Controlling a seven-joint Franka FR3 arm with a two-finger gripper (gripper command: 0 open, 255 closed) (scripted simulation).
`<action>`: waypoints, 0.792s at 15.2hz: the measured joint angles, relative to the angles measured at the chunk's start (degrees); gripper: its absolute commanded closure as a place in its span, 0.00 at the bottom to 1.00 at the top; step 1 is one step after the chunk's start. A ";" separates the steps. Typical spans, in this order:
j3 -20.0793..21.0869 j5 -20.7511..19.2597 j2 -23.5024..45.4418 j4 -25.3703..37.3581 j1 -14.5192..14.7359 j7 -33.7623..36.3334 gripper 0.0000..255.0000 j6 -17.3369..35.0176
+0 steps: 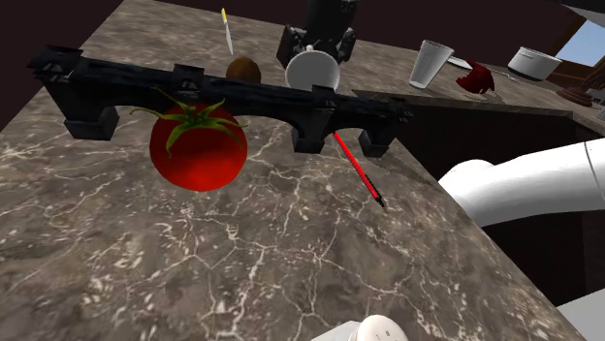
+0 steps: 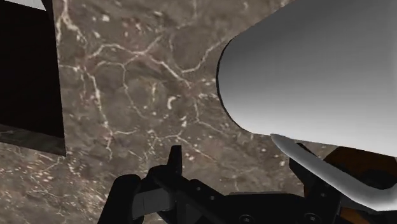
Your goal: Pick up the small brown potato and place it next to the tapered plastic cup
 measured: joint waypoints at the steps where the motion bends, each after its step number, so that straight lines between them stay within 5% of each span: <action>1: 1.85 -0.04 1.40 1.71 -0.53 2.58 0.00 -0.10; 9: 17.20 -6.12 16.06 16.82 -7.12 23.14 0.00 0.04; 12: 18.68 -7.40 17.91 17.30 -7.90 25.32 0.00 1.27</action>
